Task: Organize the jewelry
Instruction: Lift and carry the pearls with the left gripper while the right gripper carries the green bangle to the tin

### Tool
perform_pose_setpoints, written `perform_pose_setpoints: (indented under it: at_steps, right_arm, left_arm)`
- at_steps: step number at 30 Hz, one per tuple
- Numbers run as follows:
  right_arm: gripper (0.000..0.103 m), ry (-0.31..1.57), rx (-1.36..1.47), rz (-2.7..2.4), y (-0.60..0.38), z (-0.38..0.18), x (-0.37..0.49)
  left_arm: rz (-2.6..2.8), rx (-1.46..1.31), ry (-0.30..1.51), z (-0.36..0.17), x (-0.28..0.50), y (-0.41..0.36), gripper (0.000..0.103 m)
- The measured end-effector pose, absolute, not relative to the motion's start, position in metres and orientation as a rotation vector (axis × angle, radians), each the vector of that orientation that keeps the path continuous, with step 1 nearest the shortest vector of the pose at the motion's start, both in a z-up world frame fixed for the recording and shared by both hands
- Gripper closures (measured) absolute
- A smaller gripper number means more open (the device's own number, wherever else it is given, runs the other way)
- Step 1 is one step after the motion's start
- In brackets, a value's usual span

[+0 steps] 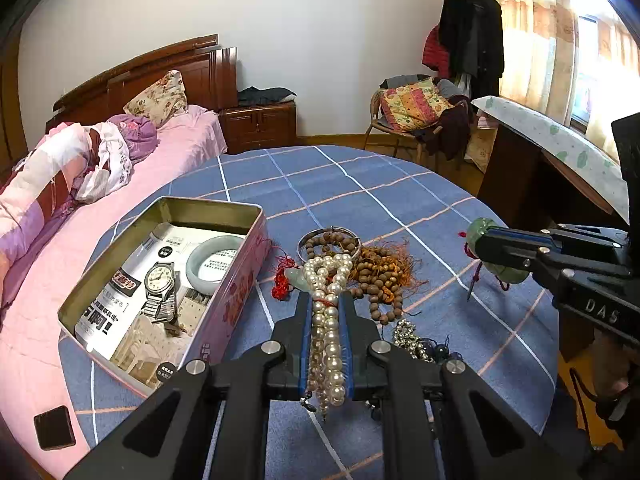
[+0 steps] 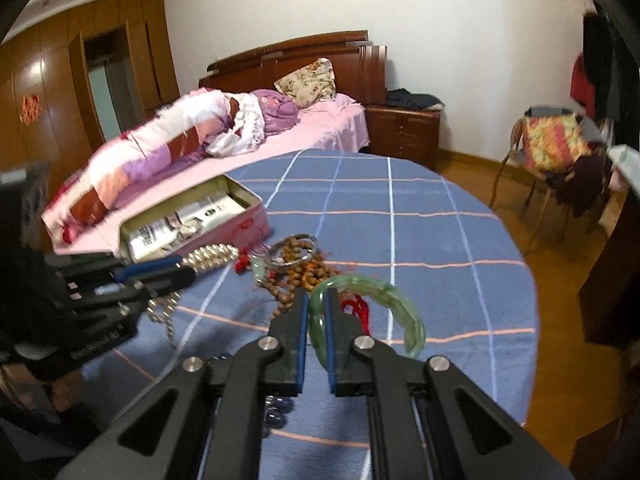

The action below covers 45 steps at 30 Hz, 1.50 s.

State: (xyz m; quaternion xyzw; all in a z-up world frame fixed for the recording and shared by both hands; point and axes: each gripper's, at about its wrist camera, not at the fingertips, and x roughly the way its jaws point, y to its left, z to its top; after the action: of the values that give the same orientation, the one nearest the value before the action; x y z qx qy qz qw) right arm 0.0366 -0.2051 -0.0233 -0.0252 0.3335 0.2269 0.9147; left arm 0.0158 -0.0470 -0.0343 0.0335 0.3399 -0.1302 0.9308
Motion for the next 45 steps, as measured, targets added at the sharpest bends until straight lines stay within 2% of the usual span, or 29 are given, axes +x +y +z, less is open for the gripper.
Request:
perform_pose_setpoints:
  at_steps: [6, 8, 9, 10, 11, 17, 18, 20, 25, 31, 35, 45]
  right_arm:
    - [0.091, 0.793, -0.135, 0.482, -0.192, -0.051, 0.043]
    - [0.083, 0.825, -0.174, 0.48, -0.187, -0.063, 0.043]
    - [0.075, 0.832, -0.171, 0.486, -0.187, -0.066, 0.042]
    - [0.056, 0.834, -0.155, 0.495, -0.192, -0.066, 0.042]
    - [0.052, 0.833, -0.137, 0.502, -0.196, -0.065, 0.042]
    - [0.054, 0.778, -0.083, 0.419, -0.229, -0.042, 0.045]
    - [0.057, 0.782, -0.101, 0.377, -0.233, -0.043, 0.048]
    - [0.075, 0.8, -0.118, 0.326, -0.238, -0.051, 0.054]
    - [0.084, 0.86, -0.16, 0.343, -0.23, -0.067, 0.056]
    - [0.085, 0.885, -0.215, 0.329, -0.222, -0.074, 0.053]
    - [0.091, 0.903, -0.215, 0.316, -0.224, -0.081, 0.053]
    - [0.093, 0.852, -0.141, 0.346, -0.237, -0.057, 0.046]
  left_arm:
    - [-0.267, 0.067, 0.707, -0.037, 0.017, -0.045, 0.091]
    - [-0.268, 0.066, 0.713, -0.038, 0.018, -0.044, 0.091]
    - [-0.268, 0.066, 0.713, -0.038, 0.018, -0.043, 0.091]
    - [-0.268, 0.065, 0.713, -0.038, 0.018, -0.043, 0.091]
    - [-0.267, 0.063, 0.713, -0.038, 0.018, -0.043, 0.091]
    - [-0.266, 0.06, 0.711, -0.038, 0.018, -0.041, 0.091]
    - [-0.267, 0.06, 0.712, -0.038, 0.018, -0.041, 0.091]
    - [-0.267, 0.062, 0.716, -0.038, 0.019, -0.041, 0.091]
    - [-0.266, 0.061, 0.731, -0.042, 0.022, -0.04, 0.091]
    - [-0.265, 0.055, 0.734, -0.042, 0.022, -0.039, 0.091]
    - [-0.264, 0.052, 0.732, -0.042, 0.023, -0.038, 0.091]
    - [-0.266, 0.053, 0.73, -0.042, 0.023, -0.037, 0.091]
